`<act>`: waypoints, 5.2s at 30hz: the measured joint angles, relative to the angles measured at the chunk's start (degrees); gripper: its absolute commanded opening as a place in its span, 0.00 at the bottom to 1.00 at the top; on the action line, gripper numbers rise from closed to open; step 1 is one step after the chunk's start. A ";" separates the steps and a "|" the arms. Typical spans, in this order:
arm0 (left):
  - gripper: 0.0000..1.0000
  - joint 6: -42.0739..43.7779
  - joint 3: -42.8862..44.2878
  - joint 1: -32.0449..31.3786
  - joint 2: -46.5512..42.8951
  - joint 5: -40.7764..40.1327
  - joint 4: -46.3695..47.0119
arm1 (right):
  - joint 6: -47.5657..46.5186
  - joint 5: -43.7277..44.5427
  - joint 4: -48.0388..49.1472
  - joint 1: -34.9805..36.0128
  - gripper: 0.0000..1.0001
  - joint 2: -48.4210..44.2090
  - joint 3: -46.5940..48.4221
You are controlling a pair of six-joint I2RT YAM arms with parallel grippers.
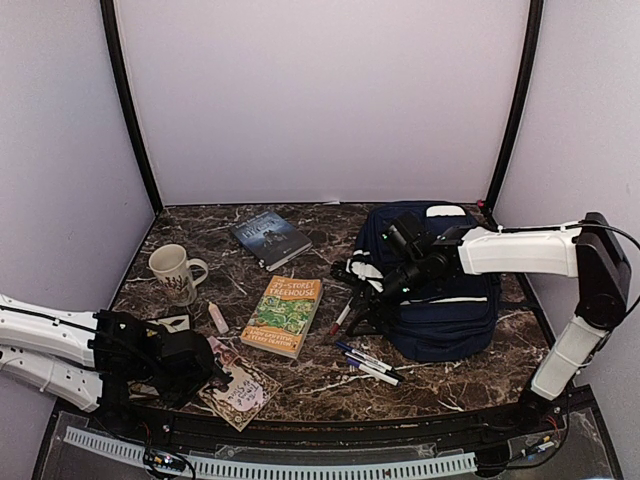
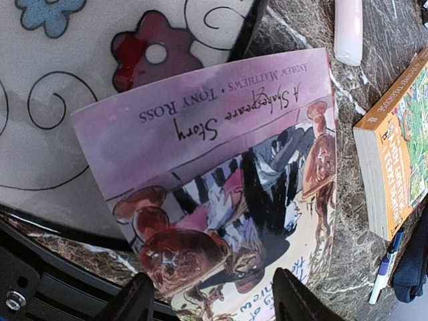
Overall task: Pack the student bag
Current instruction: Pick up the book at the corner of the board, then pass from the left arm to the right, then pass from the right arm to the left, then pass from the left arm to the right
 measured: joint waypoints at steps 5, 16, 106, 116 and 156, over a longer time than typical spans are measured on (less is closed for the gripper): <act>0.64 -1.79 0.74 -0.04 0.87 1.05 -0.72 | 0.00 0.02 0.00 0.00 0.86 0.00 0.00; 0.59 -3.58 -5.60 -0.11 -0.61 3.63 4.46 | 0.00 -0.22 -0.07 0.00 0.86 0.09 0.00; 0.00 125.85 38.86 14.08 24.33 28.92 27.96 | -24.55 -21.27 -39.58 -5.20 0.34 1.84 36.41; 0.28 125.85 38.86 14.12 24.98 28.30 27.98 | -19.91 -21.03 -40.04 -5.11 0.00 3.67 36.89; 0.00 97.26 38.38 21.20 31.45 21.00 65.75 | 12.68 -23.78 -9.01 -29.49 0.83 -9.81 17.44</act>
